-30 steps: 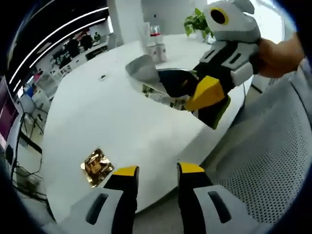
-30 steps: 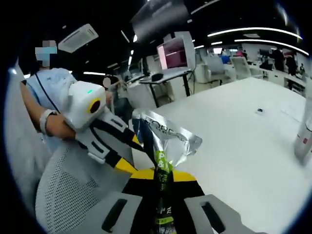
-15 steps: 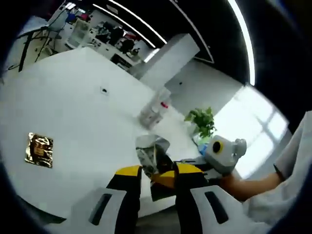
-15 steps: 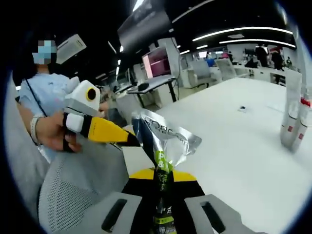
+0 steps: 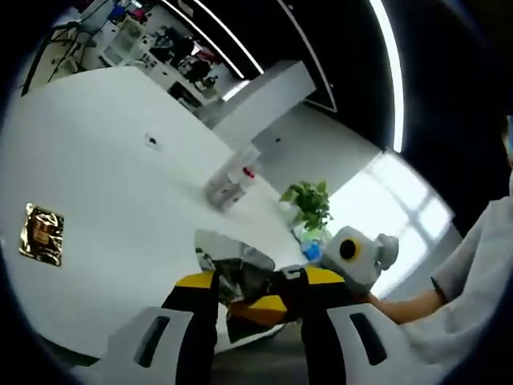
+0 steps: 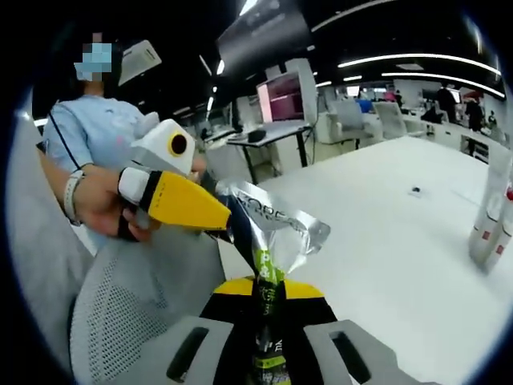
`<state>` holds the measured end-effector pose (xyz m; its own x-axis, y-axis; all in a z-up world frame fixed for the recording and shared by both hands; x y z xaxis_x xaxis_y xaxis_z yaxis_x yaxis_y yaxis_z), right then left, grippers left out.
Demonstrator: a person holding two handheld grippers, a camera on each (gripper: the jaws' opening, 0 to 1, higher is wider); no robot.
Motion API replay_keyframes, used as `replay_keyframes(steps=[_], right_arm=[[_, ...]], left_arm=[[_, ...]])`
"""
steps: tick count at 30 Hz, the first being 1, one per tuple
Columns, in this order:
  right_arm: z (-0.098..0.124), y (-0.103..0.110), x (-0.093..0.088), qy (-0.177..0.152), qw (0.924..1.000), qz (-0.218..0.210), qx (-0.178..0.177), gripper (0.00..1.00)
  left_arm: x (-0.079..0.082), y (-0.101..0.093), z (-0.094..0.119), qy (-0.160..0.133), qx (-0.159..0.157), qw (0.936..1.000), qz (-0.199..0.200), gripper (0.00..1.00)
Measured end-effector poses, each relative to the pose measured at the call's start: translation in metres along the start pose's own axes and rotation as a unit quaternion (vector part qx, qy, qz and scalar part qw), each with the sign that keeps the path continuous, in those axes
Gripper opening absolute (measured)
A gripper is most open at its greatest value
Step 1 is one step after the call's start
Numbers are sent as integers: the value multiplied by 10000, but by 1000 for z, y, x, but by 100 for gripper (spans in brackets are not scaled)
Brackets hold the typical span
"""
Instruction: Arrange the skincare products in the storage area until every visible bottle or jar stands upright without overlapping.
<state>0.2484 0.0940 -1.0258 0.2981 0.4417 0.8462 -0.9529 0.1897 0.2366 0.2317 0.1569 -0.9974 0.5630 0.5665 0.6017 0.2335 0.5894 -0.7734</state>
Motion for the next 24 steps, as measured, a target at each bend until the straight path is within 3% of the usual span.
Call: replay_keyframes(steps=[4,8,12,14,20,23,24], right_arm=[[-1,5,5,76,9990,443,7,4],[-4,6,6,232,9980,576,-68,5],[-7,8,4,330,9967,741,-31,14],[-6,6,6,294,9974,660,-49,18],[-3,0,8,119,9996,217,128,28],[3,-8,9,-5,9997,-42,249,39],[4,-7,10,-90,9990,-144,406,48]], left_arm=[[1,7,1,-11,121,9998,140,18],[1,9,3,-8,123,9994,319,17],[-1,8,5,114,90,9997,185,10],[-1,8,7,142,86,9998,-62,8],[2,8,9,71,21,10000,-17,4],[3,6,9,20,-133,9999,104,1],[3,5,8,13,-144,9999,92,1]])
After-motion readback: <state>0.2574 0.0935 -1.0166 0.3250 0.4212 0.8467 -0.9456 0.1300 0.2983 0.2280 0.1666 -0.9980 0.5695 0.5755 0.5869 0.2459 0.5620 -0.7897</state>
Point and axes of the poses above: the point that each gripper's makers call its tool centre point, and the gripper's own axes: z roughly backward along the fingers, y roughly to its left, x roughly out of its top, the point moved 4 cm from there along z, roughly backward along the fingers
